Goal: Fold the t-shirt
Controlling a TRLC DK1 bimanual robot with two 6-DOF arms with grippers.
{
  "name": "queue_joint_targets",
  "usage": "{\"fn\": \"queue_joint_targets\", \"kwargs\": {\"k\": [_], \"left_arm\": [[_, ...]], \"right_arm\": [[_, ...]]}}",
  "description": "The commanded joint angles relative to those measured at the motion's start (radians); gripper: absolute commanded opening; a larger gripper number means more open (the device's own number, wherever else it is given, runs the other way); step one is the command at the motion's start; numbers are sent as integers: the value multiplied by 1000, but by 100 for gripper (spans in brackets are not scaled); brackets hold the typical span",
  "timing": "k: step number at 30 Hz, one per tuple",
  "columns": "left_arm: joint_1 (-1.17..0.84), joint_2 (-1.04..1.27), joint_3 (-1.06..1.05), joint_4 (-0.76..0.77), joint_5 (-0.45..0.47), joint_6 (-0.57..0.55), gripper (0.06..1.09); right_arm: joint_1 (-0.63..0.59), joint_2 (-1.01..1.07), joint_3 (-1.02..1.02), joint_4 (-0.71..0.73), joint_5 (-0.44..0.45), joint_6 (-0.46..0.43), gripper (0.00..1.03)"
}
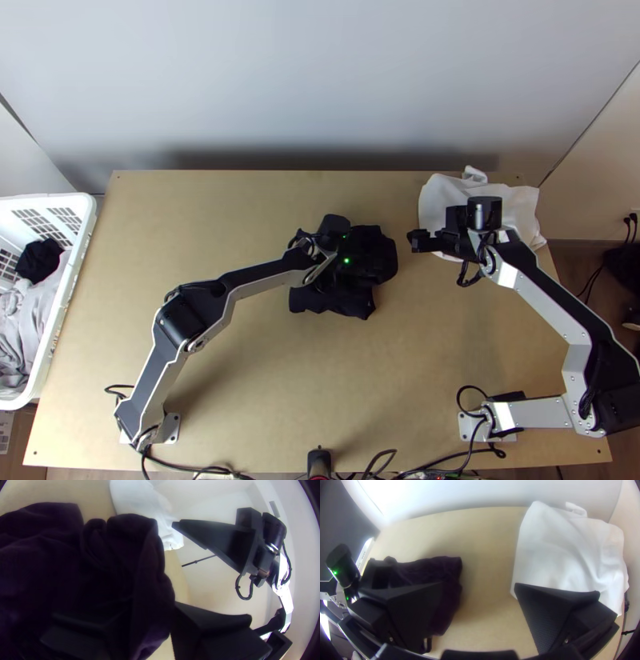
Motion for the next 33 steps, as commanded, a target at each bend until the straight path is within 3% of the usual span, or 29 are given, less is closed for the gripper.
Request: {"fn": "queue_joint_targets", "kwargs": {"k": [1,7,8,11,13,29,33], "left_arm": [[-8,15,10,15,-1,-9,101],[-2,7,11,4,6,-54,103],[-2,6,13,0,9,-52,96],[1,7,15,-6,2,-83,59],[3,9,13,-8,-1,-85,51],[61,-94,18,24,-31,-83,52],[64,-119,18,41,-37,-85,57]], "right_arm": [[-4,-6,-6,10,0,8,98],[0,-8,-6,11,0,11,98],[0,-9,-8,11,0,11,98],[3,-12,-14,11,0,12,98],[3,-14,-20,13,0,12,98],[26,-14,-40,40,0,15,98],[28,-14,-38,42,0,17,98]]}}
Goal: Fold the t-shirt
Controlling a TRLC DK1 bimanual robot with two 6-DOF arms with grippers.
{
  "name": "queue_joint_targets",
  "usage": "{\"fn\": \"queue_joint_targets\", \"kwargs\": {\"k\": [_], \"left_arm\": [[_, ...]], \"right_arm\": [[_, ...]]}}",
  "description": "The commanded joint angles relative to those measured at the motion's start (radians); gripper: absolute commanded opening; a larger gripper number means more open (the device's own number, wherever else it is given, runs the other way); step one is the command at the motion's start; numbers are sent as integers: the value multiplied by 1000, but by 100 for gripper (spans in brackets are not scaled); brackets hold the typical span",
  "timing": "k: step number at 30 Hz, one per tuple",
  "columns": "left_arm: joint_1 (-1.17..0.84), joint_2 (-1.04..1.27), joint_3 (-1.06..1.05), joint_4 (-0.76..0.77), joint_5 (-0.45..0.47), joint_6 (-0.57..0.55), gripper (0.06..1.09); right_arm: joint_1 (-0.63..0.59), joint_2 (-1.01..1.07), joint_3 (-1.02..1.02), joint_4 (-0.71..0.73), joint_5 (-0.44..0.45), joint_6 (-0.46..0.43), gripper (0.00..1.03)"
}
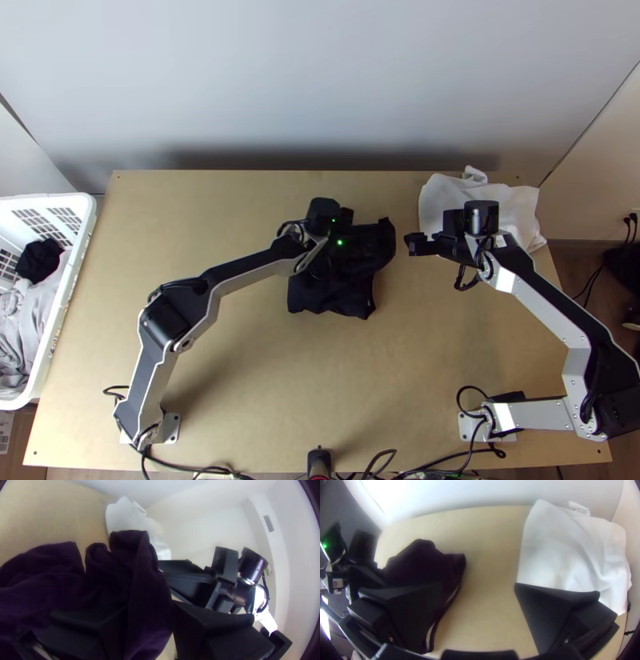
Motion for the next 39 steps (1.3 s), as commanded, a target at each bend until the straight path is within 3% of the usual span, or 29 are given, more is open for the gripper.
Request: {"fn": "queue_joint_targets", "kwargs": {"k": [1,10,15,21,30,36,39], "left_arm": [[14,-50,4,23,-12,-6,57],[-22,-67,-5,35,27,-66,57],[-44,-79,-15,26,79,-103,52],[-76,-94,-67,23,122,-86,51],[-39,-50,-93,17,120,-45,52],[-15,-13,-88,11,117,-31,54],[-6,-9,-91,11,117,-14,72]], "right_arm": [[6,0,-3,7,0,2,98],[6,-3,13,7,2,5,98],[6,5,16,9,2,5,98],[6,11,36,12,0,14,98],[83,17,263,-76,-3,88,98],[110,161,448,-206,-208,260,98],[139,203,456,-223,-231,269,98]]}}
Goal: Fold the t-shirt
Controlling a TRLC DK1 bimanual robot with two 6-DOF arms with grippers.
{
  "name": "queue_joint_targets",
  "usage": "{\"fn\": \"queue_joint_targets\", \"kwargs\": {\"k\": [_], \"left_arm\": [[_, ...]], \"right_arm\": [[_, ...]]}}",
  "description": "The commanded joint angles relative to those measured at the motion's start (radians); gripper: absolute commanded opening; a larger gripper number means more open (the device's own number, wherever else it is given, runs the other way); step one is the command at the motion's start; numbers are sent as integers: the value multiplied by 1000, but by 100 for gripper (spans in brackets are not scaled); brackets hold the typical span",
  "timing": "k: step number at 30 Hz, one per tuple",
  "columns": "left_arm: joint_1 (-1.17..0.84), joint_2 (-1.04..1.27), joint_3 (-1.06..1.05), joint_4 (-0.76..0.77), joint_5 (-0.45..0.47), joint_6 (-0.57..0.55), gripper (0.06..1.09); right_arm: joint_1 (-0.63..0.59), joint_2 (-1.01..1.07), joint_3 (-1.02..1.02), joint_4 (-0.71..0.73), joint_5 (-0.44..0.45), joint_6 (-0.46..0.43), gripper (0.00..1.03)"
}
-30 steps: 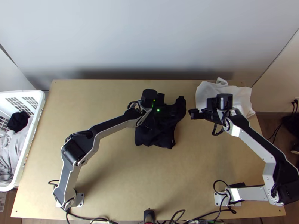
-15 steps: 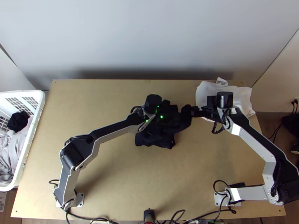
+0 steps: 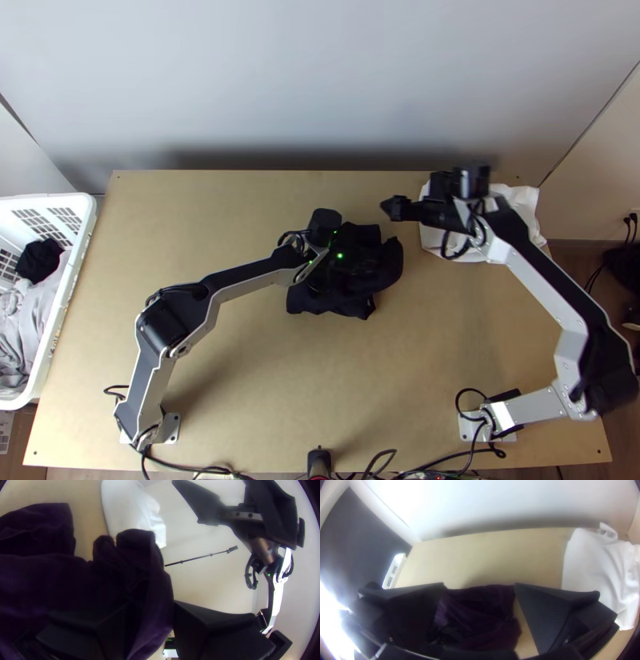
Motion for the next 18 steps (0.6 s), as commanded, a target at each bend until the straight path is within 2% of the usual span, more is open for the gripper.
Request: {"fn": "queue_joint_targets", "kwargs": {"k": [1,6,14,18], "left_arm": [[26,25,-4,-5,1,30,77],[38,28,3,-66,-36,103,80],[112,-8,22,-112,-36,128,79],[156,-66,36,-145,-33,126,78]], "right_arm": [[54,109,107,-76,-104,81,98],[54,122,104,-76,-104,78,98],[46,129,109,-79,-104,66,98],[54,139,121,-174,-140,49,98]]}}
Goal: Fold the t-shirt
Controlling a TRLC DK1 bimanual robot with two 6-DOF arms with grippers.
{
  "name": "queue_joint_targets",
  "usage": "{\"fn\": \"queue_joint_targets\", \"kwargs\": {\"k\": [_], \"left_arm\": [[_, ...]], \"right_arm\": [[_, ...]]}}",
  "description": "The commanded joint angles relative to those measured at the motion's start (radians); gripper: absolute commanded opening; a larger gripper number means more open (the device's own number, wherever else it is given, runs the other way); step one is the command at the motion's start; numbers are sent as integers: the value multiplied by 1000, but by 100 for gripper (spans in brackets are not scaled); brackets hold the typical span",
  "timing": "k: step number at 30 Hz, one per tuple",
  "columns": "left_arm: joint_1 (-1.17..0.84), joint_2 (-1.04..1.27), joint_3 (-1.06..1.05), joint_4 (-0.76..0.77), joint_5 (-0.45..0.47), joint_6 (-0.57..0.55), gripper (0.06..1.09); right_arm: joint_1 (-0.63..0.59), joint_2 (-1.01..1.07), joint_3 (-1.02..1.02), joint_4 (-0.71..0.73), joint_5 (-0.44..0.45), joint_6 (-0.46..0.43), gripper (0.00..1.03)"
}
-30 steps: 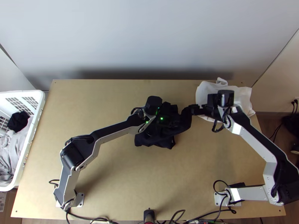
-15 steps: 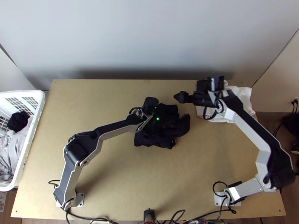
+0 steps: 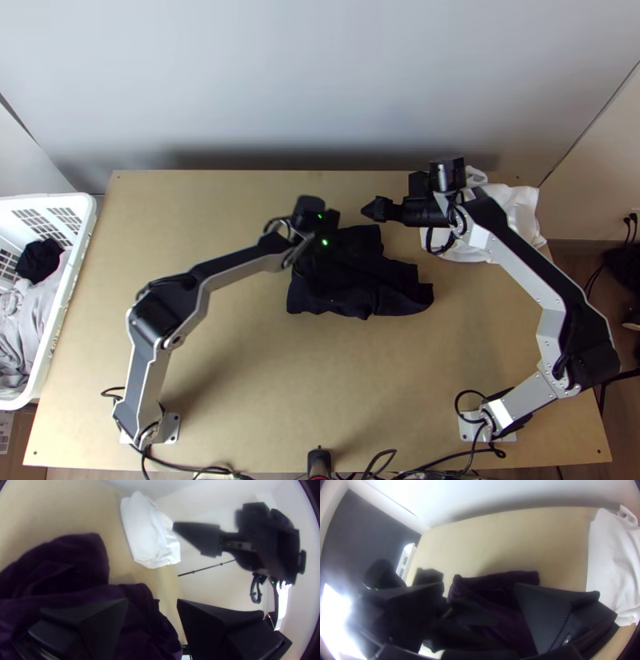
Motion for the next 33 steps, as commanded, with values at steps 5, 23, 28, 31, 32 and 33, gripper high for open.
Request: {"fn": "queue_joint_targets", "kwargs": {"k": [5,23,28,31,32,33], "left_arm": [[99,-130,6,-177,2,74,78],[162,-224,-141,-254,-36,212,78],[160,-224,-140,-254,-39,213,78],[155,-224,-140,-254,-43,213,78],[154,-224,-140,-254,-46,213,78],[154,-227,-138,-254,-47,213,78]], "right_arm": [[9,42,9,-248,-82,-80,98],[-207,11,-54,-747,234,-189,98],[-261,-32,-118,-806,236,-171,98],[-283,-24,-173,-782,153,-172,98],[-284,-24,-192,-759,113,-174,98],[-278,-21,-198,-742,96,-174,98]]}}
